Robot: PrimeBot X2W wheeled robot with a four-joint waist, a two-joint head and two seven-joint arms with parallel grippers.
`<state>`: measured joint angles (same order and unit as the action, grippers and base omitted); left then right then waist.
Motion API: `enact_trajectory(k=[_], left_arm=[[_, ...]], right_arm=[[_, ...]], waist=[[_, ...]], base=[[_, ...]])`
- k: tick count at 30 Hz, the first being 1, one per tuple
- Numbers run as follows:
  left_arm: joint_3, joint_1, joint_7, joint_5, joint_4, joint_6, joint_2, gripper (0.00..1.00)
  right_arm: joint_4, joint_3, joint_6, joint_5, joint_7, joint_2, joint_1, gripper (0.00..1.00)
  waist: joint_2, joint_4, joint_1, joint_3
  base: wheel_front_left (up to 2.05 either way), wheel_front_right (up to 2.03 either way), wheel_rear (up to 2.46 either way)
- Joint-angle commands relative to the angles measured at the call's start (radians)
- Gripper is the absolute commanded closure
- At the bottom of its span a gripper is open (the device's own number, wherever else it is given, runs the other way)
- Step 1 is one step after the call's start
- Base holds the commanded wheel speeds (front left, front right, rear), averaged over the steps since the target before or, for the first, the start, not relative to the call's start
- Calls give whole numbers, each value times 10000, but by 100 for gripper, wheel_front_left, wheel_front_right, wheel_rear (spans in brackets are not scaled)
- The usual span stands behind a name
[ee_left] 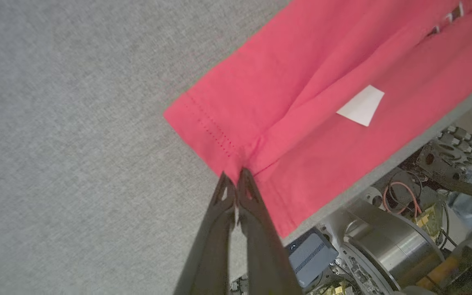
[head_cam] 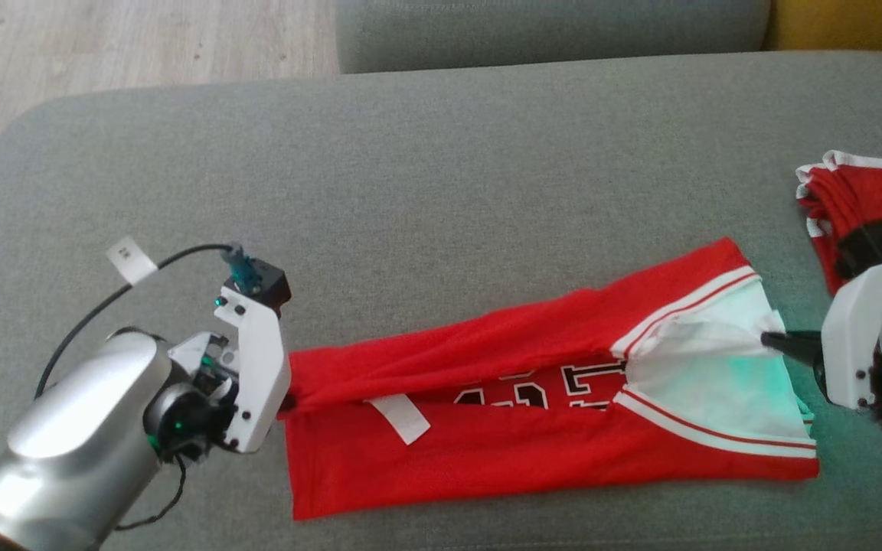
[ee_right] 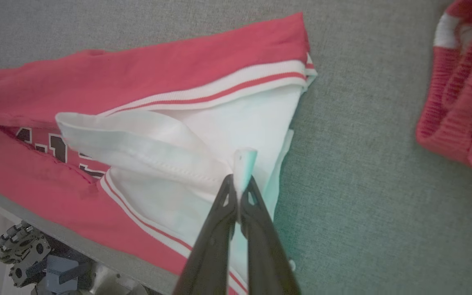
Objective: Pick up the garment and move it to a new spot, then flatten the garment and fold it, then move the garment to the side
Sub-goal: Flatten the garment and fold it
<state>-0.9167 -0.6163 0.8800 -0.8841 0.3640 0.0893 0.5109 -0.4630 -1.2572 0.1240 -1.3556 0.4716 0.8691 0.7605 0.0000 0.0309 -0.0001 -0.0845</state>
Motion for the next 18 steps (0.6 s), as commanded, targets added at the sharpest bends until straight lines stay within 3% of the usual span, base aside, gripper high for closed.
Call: enact_trajectory(k=[1, 2, 3, 4, 5, 6, 7, 12, 18], left_arm=[[446, -350, 46, -24, -264, 38, 470, 77], [413, -308, 91, -68, -298, 60, 481, 60], [377, -258, 135, -110, -319, 78, 489, 27], [346, -214, 173, -148, -336, 94, 501, 4], [325, -172, 197, -183, -336, 105, 510, 0], [313, -133, 198, -214, -321, 113, 510, 0], [325, -101, 143, -230, -291, 111, 505, 0], [477, -44, -412, -157, -125, 72, 526, 0], [966, -116, -2019, 306, -215, -213, 628, 0]], right_arm=[[68, 96, 67, -92, 9, 388, -203, 100], [51, 92, 67, -115, 78, 365, -259, 93], [38, 85, 67, -126, 146, 339, -311, 89], [31, 82, 67, -127, 197, 318, -345, 84], [11, 80, 67, -124, 246, 296, -381, 74], [-23, 76, 67, -112, 300, 279, -418, 58], [-68, 74, 67, -97, 342, 256, -453, 3], [-259, 188, 67, -147, 385, 102, -618, 0], [239, 952, 67, -835, -314, 319, -825, 0]], waist=[[0, 19, 1, 44], [0, 29, 1, 86], [0, 36, 1, 133], [0, 35, 1, 164], [0, 30, 1, 209], [0, 24, 1, 255], [0, 17, 1, 299], [0, -35, 1, 549], [0, -63, 1, 850]], base=[[0, 0, 0], [0, 0, 0], [0, 0, 0], [0, 0, 0], [0, 0, 0], [0, 0, 0], [0, 0, 0], [0, 0, 0], [0, 0, 0]])
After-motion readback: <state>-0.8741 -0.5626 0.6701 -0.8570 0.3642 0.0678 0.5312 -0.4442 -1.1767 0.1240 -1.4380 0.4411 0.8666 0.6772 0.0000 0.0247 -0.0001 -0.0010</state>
